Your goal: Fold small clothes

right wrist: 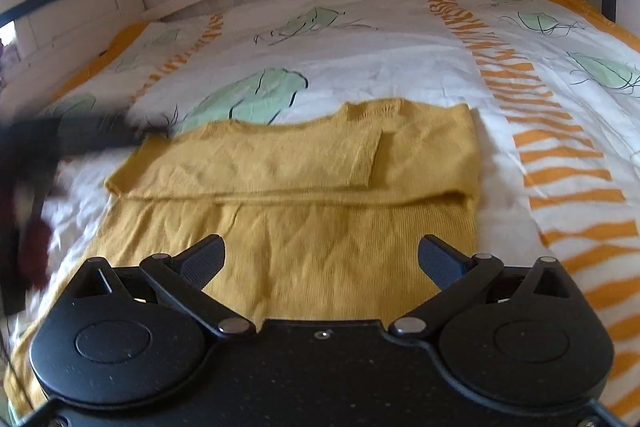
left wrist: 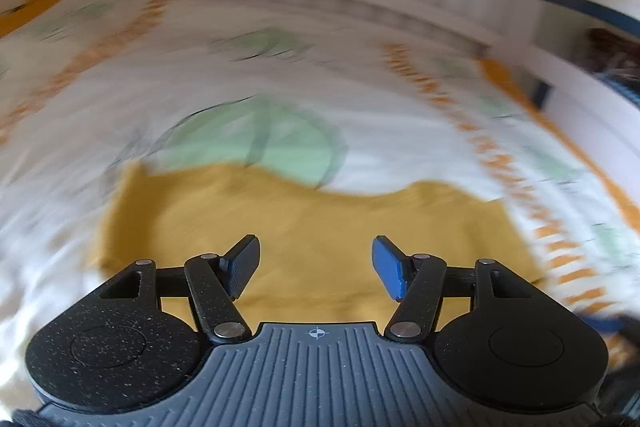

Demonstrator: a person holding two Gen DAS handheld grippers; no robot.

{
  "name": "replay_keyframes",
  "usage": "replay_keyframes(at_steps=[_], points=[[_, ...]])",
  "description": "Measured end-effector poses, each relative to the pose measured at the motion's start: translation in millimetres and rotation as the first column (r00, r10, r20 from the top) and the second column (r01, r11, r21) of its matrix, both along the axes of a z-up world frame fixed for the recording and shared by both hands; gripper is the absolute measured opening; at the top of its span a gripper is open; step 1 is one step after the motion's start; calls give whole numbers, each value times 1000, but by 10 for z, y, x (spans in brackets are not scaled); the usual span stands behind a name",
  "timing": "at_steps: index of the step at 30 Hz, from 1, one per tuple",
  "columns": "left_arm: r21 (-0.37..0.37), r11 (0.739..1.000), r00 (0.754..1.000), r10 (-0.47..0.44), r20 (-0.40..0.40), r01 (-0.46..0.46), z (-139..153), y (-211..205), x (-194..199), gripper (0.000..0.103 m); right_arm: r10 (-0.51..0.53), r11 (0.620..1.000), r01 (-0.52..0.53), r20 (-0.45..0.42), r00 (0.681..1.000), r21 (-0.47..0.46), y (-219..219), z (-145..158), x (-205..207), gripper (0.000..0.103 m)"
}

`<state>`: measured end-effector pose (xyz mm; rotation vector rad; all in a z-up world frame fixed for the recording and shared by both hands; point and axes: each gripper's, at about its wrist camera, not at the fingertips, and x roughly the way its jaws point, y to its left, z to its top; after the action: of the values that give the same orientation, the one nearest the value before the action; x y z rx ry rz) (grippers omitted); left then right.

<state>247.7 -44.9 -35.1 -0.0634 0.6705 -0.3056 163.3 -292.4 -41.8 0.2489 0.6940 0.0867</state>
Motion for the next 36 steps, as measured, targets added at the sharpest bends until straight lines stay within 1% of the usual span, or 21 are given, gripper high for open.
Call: replay_keyframes(at_steps=[2, 5, 8, 12, 16, 18, 22, 25, 27, 28, 29, 30, 31, 32, 36], points=[[31, 998, 998, 55, -23, -54, -128, 193, -34, 60, -8, 1000, 8, 6, 1000, 21, -28, 4, 95, 102], [40, 993, 991, 114, -64, -112, -279, 446, -68, 60, -20, 999, 19, 10, 1000, 42, -67, 2, 226, 102], [52, 986, 985, 159, -71, -156, -374, 585, -75, 60, -27, 998, 27, 16, 999, 48, -102, -10, 350, 102], [96, 981, 981, 175, -80, -167, -540, 646, -79, 61, -26, 999, 25, 12, 1000, 39, -142, -49, 553, 102], [94, 982, 986, 164, -17, -161, -651, 642, -183, 66, -12, 999, 12, -1, 1000, 38, -163, -97, 744, 102], [94, 983, 987, 160, -20, -158, -654, 625, -159, 70, -1, 999, 1, -13, 1000, 39, -159, -137, 827, 96], [66, 985, 987, 159, -15, -158, -709, 672, -172, 71, 1, 998, 2, -50, 999, 69, -157, -260, 982, 89], [73, 984, 987, 162, -7, -161, -731, 651, -173, 72, -10, 995, 18, -78, 997, 100, -160, -350, 1060, 78], [87, 983, 987, 163, -1, -162, -761, 633, -164, 73, -11, 995, 20, -93, 996, 102, -136, -378, 1100, 59], [95, 982, 987, 164, 1, -163, -763, 618, -162, 73, -13, 996, 22, -98, 995, 89, -115, -376, 1115, 52], [99, 982, 986, 164, 2, -163, -766, 612, -161, 73, -16, 997, 24, -105, 994, 79, -101, -365, 1134, 35], [98, 982, 987, 164, 3, -163, -770, 617, -159, 74, -12, 996, 22, -111, 994, 86, -98, -350, 1158, 22], [92, 982, 986, 164, 2, -163, -769, 625, -158, 74, -2, 995, 14, -112, 994, 104, -95, -321, 1171, 18], [87, 983, 987, 164, 0, -163, -774, 635, -154, 74, 6, 994, 5, -104, 995, 109, -79, -270, 1172, 18], [86, 983, 986, 164, 2, -163, -774, 638, -152, 74, 53, 996, -52, -18, 998, 66, -15, 70, 1106, 17]])
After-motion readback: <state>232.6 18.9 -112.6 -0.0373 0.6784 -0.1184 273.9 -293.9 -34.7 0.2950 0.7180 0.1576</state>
